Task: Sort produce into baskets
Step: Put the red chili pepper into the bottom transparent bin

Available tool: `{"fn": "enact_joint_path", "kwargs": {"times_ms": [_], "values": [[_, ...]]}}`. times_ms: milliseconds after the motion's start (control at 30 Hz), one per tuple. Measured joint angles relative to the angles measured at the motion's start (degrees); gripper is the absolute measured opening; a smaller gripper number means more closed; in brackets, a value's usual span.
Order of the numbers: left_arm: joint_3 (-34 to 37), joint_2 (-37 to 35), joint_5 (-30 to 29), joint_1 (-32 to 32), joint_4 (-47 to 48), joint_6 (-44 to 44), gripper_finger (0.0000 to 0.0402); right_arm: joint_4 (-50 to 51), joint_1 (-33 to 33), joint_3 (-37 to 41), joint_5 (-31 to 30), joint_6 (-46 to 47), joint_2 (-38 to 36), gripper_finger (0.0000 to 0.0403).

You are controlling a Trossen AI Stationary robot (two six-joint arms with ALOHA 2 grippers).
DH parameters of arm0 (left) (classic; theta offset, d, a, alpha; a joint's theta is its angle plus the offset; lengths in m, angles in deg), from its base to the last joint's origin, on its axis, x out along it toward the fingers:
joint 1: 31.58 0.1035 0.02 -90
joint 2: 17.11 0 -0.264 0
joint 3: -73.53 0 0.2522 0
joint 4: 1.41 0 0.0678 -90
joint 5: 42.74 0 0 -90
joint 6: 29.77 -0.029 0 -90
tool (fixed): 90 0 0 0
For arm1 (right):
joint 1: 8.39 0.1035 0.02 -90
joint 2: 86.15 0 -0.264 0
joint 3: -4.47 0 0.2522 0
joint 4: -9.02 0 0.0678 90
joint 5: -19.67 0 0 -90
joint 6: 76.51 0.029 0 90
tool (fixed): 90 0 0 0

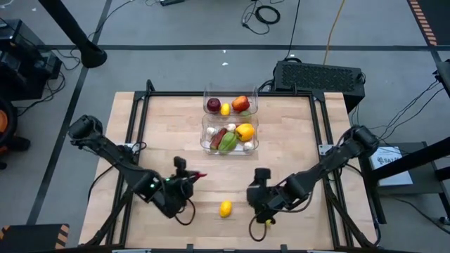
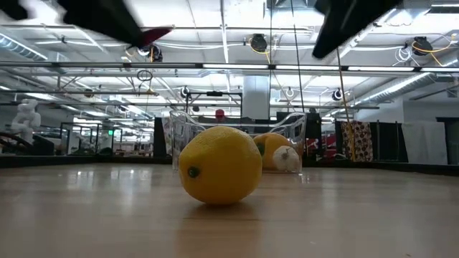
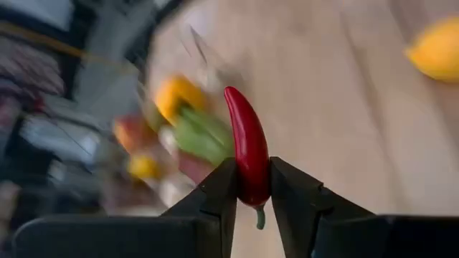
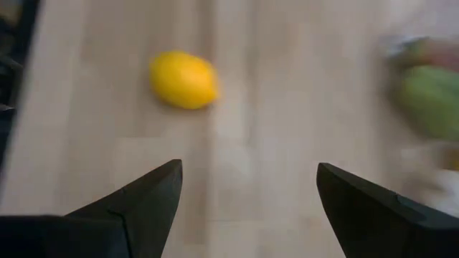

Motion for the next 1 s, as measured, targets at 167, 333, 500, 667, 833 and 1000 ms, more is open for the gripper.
{"fn": "enact_joint_path", "kwargs": {"times_ms": [167, 333, 500, 667, 833, 1000], "values": [[-0.28, 0.00, 0.25, 7.85, -17.76, -24.08, 0.0083, 6.43, 0.91, 0.00, -9.54, 0.63, -4.41, 0.0313], [-0.28, 0.00, 12.16, 18.14, -33.18, -36.96, 0.0083, 11.42, 1.28, 0.00, -15.10, 3.20, -8.12, 0.0313], [-0.31, 1.04, 29.49, 29.34, -43.96, -37.03, 0.0083, 17.87, 1.74, 0.00, -17.57, 7.89, -10.73, 0.0313], [-0.33, 6.35, 40.39, 37.28, -51.80, -31.35, 0.0083, 20.75, 2.31, 0.00, -19.08, 9.77, -11.34, 0.0313], [-0.24, 13.09, 42.28, 41.16, -52.07, -28.08, 0.0083, 20.75, 2.33, 0.02, -19.10, 9.29, -11.35, 0.0313], [-0.24, 16.80, 42.47, 41.69, -52.91, -23.96, 0.0095, 20.76, 2.33, 0.04, -19.48, 9.21, -11.37, 0.0313]]}}
